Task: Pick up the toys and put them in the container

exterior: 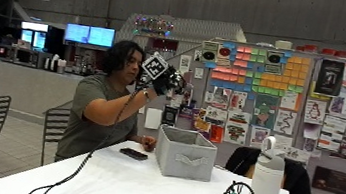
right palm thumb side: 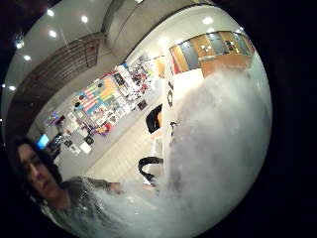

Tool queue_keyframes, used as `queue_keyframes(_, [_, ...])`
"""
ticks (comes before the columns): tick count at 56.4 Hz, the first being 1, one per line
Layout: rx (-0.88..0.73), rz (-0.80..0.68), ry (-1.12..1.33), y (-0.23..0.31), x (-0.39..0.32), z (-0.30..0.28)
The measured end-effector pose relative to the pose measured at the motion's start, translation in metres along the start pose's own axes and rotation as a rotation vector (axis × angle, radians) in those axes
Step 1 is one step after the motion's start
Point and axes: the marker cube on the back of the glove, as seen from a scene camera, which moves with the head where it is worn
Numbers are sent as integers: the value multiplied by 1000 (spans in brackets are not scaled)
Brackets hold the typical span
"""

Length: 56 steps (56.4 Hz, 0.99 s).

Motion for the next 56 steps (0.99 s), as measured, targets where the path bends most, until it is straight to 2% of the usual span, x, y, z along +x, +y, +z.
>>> queue_keyframes(7, [-18, 111, -77, -16, -6, 16])
queue_keyframes(14, [-267, 187, -89, -14, -2, 41])
queue_keyframes(18, [-357, 216, -70, -11, 2, 52])
queue_keyframes(26, [-336, 198, -61, -7, 8, 55])
queue_keyframes(31, [-365, 75, 49, 3, 20, 50])
queue_keyframes(34, [-415, 175, 14, 5, 20, 47])
queue_keyframes(43, [-619, 192, 28, 43, 16, 38])
queue_keyframes(56, [-680, 200, 113, 125, 39, 9])
